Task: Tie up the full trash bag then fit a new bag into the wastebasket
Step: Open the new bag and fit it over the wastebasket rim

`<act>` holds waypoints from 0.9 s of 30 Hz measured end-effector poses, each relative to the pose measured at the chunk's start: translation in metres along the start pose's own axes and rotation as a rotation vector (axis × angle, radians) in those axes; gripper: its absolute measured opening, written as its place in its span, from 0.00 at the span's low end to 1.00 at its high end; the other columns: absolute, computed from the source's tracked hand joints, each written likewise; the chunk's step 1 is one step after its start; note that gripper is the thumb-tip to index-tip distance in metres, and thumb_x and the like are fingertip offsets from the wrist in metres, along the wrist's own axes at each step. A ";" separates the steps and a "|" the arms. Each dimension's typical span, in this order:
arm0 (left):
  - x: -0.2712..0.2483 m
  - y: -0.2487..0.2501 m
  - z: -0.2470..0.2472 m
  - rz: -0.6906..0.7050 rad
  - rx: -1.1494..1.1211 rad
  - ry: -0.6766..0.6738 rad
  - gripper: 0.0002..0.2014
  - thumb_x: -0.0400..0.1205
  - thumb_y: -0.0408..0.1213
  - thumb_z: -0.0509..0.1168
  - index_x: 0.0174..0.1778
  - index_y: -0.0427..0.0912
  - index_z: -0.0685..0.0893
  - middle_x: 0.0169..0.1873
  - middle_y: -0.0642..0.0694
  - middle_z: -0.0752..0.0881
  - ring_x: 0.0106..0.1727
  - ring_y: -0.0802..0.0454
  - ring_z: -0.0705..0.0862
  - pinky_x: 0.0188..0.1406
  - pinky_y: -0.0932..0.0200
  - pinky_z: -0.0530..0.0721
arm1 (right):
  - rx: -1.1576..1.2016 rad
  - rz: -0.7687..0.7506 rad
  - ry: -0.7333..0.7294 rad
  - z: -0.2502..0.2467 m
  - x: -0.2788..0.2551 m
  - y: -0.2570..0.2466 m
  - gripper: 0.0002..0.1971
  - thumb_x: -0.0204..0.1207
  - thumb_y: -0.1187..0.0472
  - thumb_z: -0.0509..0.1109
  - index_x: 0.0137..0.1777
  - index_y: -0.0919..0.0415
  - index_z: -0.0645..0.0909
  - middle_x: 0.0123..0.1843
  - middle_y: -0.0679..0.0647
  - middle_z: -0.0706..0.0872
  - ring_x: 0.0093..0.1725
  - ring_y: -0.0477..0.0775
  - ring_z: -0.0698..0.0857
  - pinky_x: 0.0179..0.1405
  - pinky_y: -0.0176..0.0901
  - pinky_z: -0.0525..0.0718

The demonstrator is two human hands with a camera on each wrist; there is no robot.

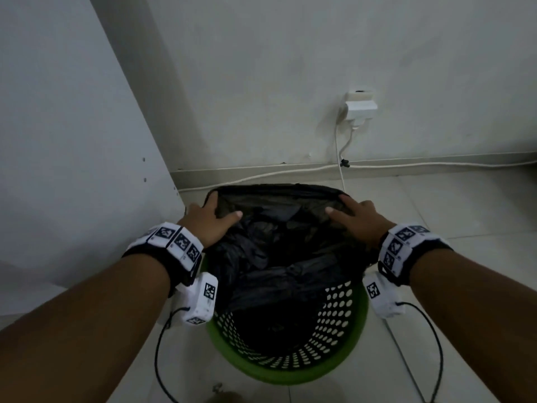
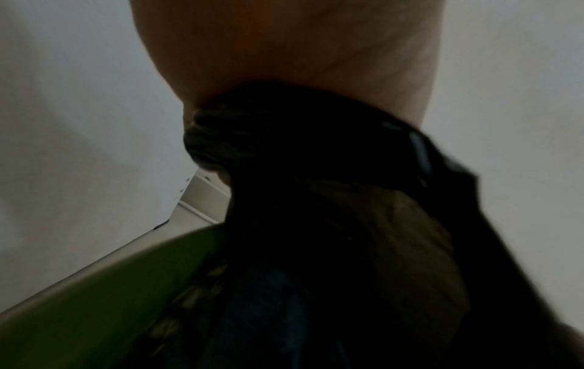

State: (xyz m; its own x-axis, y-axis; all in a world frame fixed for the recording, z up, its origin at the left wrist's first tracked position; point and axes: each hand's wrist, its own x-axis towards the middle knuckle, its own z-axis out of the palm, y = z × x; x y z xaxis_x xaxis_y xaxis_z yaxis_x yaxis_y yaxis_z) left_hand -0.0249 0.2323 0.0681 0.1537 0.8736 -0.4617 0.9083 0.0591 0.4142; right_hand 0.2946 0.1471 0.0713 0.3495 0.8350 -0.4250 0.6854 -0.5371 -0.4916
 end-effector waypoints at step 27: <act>-0.136 -0.058 0.081 -0.174 -0.715 -0.036 0.21 0.80 0.48 0.72 0.50 0.30 0.85 0.32 0.34 0.84 0.24 0.44 0.81 0.27 0.56 0.82 | 0.156 0.144 0.090 0.072 -0.126 0.077 0.32 0.72 0.29 0.66 0.41 0.64 0.84 0.43 0.61 0.87 0.45 0.61 0.86 0.44 0.49 0.85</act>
State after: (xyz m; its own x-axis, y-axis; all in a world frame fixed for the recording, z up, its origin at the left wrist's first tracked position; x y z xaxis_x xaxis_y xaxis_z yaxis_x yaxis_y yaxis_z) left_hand -0.0674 0.0712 0.0431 0.0543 0.8076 -0.5872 0.4470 0.5062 0.7376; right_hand 0.2569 -0.0080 0.0320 0.4967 0.7520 -0.4333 0.5200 -0.6576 -0.5451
